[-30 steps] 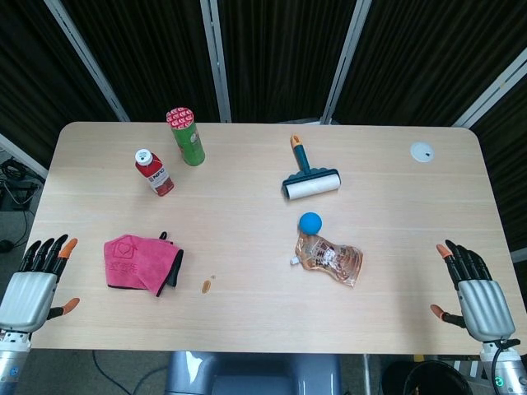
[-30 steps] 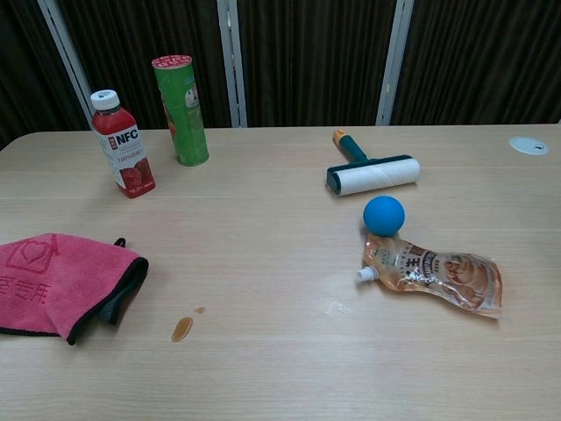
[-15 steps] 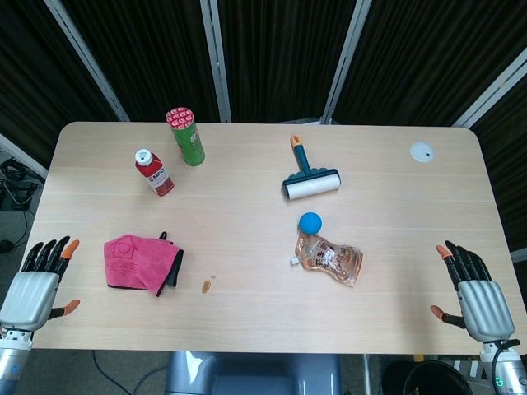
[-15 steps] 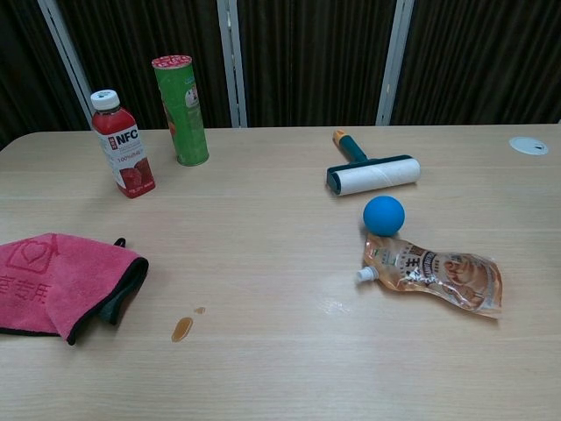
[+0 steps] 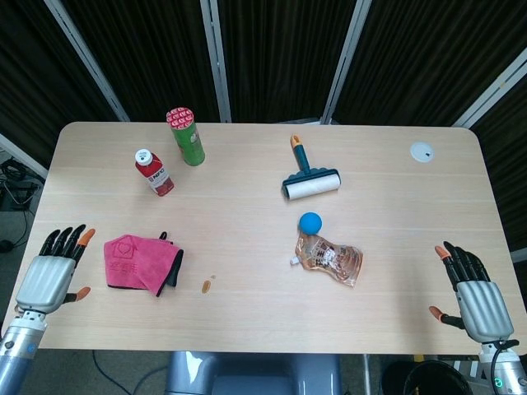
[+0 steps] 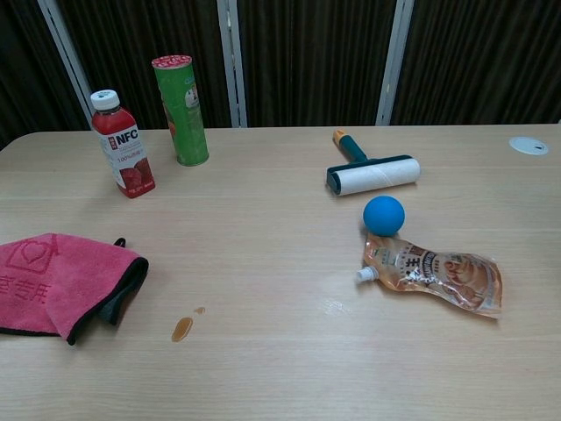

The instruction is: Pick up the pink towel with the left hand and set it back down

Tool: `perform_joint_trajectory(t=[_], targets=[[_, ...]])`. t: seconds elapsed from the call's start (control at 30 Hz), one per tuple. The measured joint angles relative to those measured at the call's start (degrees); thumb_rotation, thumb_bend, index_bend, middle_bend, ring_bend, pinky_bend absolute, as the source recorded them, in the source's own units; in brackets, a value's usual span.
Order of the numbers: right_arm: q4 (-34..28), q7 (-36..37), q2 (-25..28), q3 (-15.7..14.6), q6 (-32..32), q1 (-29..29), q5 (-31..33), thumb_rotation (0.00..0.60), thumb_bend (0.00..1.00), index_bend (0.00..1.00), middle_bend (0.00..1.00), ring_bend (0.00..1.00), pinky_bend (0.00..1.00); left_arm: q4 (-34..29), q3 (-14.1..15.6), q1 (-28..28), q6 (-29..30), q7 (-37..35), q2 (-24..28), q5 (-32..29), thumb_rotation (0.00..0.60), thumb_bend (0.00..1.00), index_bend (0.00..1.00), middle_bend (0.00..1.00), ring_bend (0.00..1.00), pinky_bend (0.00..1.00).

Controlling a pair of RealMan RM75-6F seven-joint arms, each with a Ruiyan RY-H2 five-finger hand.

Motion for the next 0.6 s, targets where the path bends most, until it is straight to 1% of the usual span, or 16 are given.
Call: perform_joint_trajectory(t=[0.13,0.33,0.47,0.6], targets=[[-0.01,0.29,0.04,0.02,-0.05,0.0,0.07,0.6,0.06,0.0,0.0,0.0,0.08,0.96,-1.67,-2.69,-3.7,2.42,-2.06,-3.99,0.6,0.0,0.1,0.0,0.01,0.14],[0.04,0.95,0.07,0.07,-0.47,0.13,0.38,0.6,0.06,0.0,0.0,0.0,0.08,4.89,-3.32,-6.99,-9.42,7.96,-7.02,-11.09,0.6,0.0,0.12,0.0,0.02,0.15],[0.01,1.21,0.1,0.1,-0.66,0.16,0.64,0.6,0.06,0.0,0.0,0.0,0.08,8.3,-4.07,-9.76,-12.47,11.62,-11.24,-16.72,0.6,0.0,0.13,0.0,0.02,0.15],[-0.19,1.42,0.16,0.14,-0.67,0.11,0.81,0.6,0.06,0.0,0.0,0.0,0.08,12.69,-4.63,-12.39,-14.47,14.46,-15.33,-20.46,0.6,0.0,0.13,0.0,0.02,0.15]])
